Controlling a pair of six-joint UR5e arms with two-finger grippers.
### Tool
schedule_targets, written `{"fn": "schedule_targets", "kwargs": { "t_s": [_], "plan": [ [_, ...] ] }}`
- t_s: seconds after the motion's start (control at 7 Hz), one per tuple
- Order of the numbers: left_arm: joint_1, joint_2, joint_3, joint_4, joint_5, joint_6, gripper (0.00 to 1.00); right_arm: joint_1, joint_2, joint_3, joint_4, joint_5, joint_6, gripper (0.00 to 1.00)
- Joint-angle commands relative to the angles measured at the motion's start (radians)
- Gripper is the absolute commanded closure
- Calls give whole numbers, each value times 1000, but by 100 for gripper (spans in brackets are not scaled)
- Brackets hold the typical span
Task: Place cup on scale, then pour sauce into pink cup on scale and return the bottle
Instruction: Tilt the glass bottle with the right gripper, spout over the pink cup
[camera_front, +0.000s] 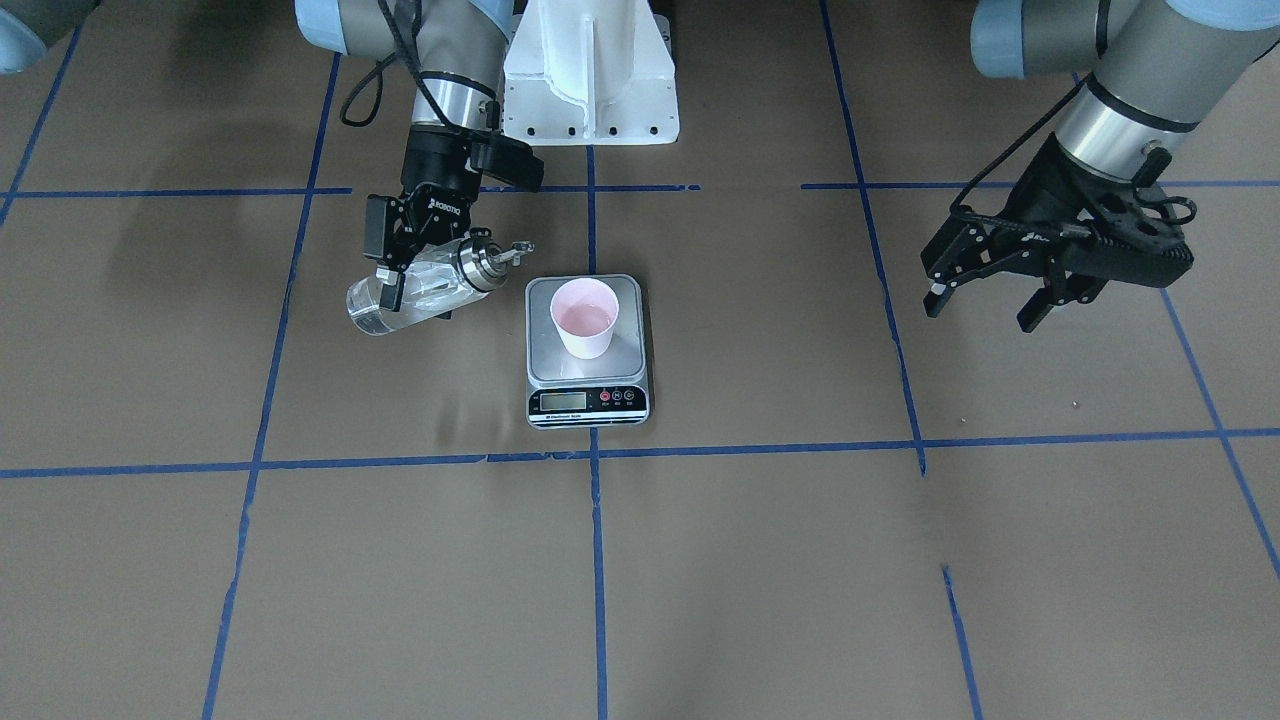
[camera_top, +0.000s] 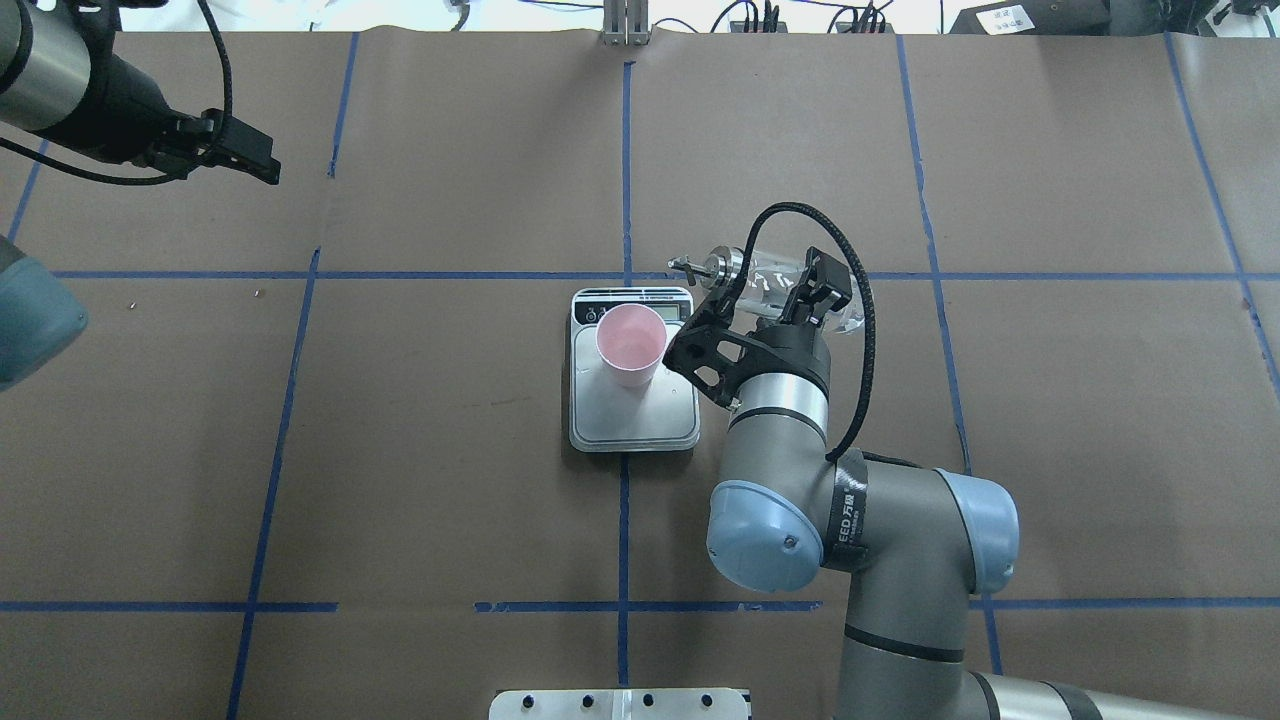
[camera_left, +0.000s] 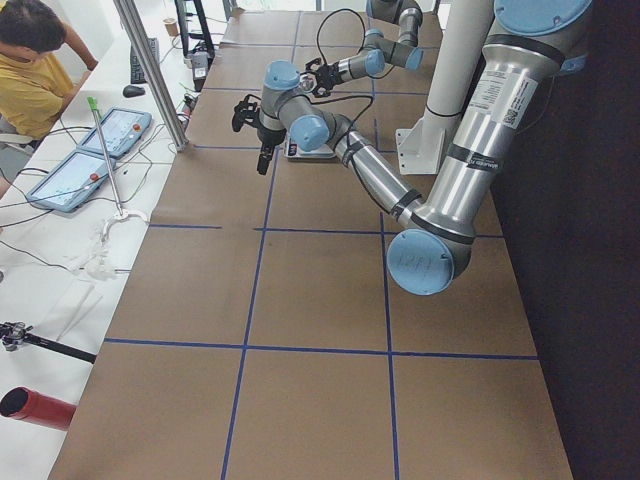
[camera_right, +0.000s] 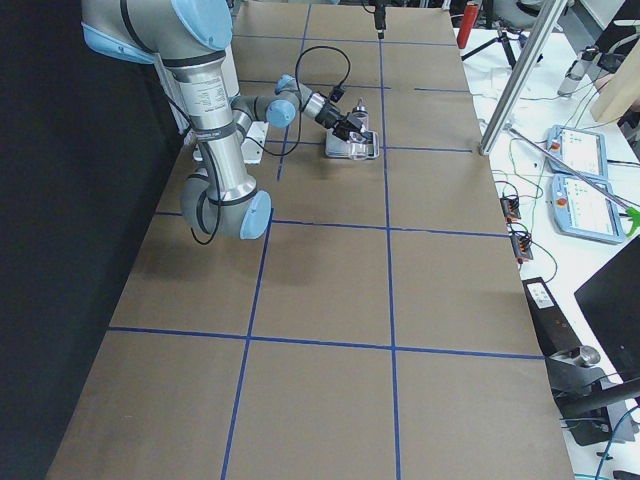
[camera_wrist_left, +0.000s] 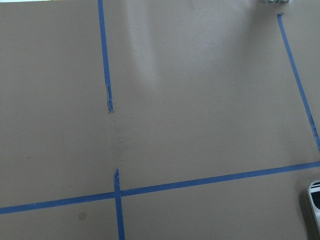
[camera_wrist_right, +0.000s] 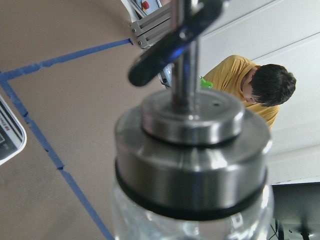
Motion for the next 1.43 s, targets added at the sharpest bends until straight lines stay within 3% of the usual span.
{"fn": "schedule_targets", "kwargs": {
  "t_s": [0.0, 0.14, 0.71, 1.29],
  "plan": [
    [3, 1, 0, 0, 0, 0, 0, -2, 7, -49, -4, -33, -12, 100],
    [4, 1, 0, 0, 0, 0, 0, -2, 25, -100, -29, -84, -41, 100],
    [6, 1, 3, 0, 0, 0, 0, -7, 70, -163, -156, -174, -106, 100],
    [6, 3, 1, 0, -1, 0, 0, -35, 67, -176, -162, -257, -257, 100]
  ]
}}
